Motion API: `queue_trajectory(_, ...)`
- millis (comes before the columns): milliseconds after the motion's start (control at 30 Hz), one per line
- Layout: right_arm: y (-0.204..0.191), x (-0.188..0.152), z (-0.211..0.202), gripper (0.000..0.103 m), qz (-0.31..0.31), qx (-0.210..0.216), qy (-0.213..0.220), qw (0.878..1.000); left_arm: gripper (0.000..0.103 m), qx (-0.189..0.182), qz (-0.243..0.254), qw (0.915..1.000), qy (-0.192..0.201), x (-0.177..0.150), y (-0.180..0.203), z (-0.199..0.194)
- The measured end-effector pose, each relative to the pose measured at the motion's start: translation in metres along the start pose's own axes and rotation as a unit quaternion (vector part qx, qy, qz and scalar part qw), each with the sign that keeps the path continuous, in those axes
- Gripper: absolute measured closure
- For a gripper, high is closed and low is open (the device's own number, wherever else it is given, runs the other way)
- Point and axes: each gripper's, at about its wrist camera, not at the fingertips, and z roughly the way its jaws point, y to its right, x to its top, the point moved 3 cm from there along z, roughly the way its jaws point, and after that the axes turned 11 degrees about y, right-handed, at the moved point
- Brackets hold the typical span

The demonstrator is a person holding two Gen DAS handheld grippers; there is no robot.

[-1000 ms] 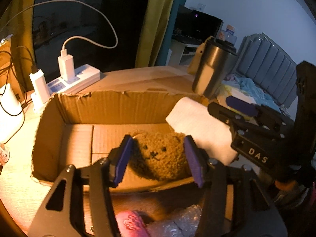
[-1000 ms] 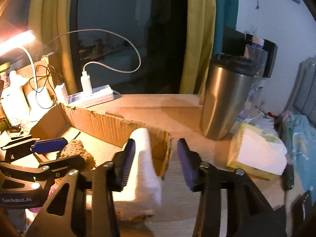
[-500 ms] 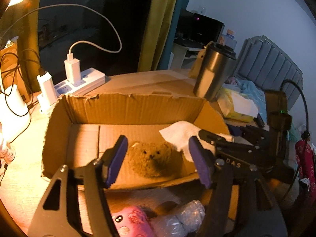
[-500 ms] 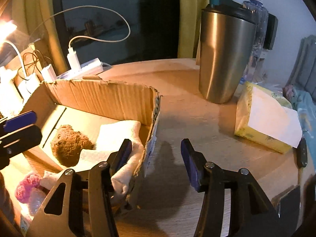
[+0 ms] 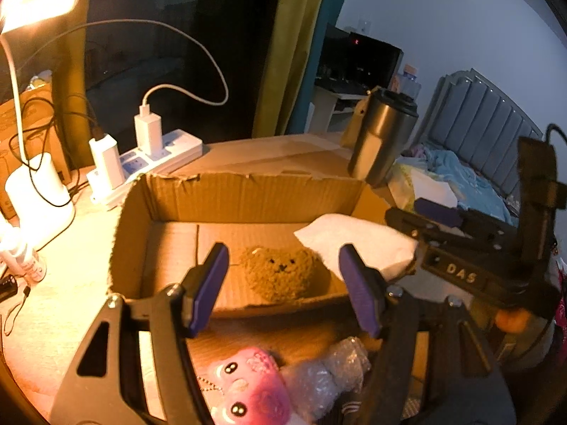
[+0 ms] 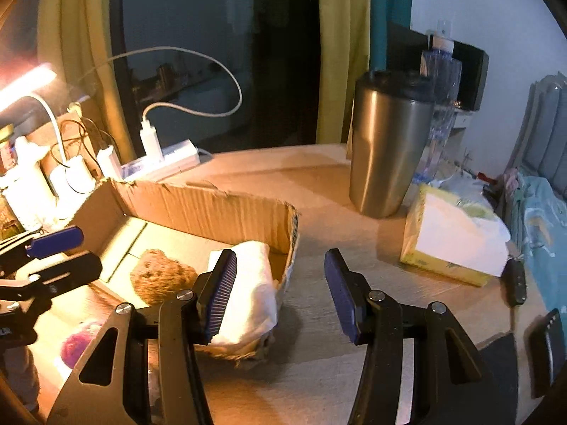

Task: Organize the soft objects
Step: 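Withdraw both open grippers from the box back over the desk items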

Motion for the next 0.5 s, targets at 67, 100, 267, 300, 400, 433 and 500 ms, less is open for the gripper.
queue_trajectory(67,-0.002,0.003,-0.009,0.048,-0.001,0.002,0.006,1.0,0.037,0.0,0.0,1.0,0.003,0.0,-0.001,-0.006)
queue_trajectory(100,-0.004,0.005,-0.014,0.048,-0.002,0.004,0.009,1.0,0.037,0.0,0.0,1.0,0.005,0.0,-0.001,-0.009)
queue_trajectory(267,-0.016,0.007,-0.036,0.048,-0.008,0.013,0.018,1.0,0.037,-0.002,0.001,0.9999,0.015,0.0,0.0,-0.025)
queue_trajectory(300,-0.019,0.007,-0.04,0.049,-0.009,0.015,0.019,1.0,0.037,-0.003,0.001,0.9999,0.017,0.0,0.001,-0.027)
queue_trajectory(400,-0.027,0.006,-0.051,0.048,-0.011,0.02,0.021,1.0,0.036,-0.002,0.003,0.9997,0.023,0.0,0.003,-0.037)
queue_trajectory(433,-0.029,0.005,-0.054,0.048,-0.012,0.02,0.022,0.999,0.036,-0.002,0.004,0.9997,0.025,0.0,0.003,-0.04)
queue_trajectory(500,-0.033,0.004,-0.061,0.048,-0.014,0.021,0.023,0.999,0.03,0.001,0.004,0.9996,0.029,0.0,0.002,-0.046)
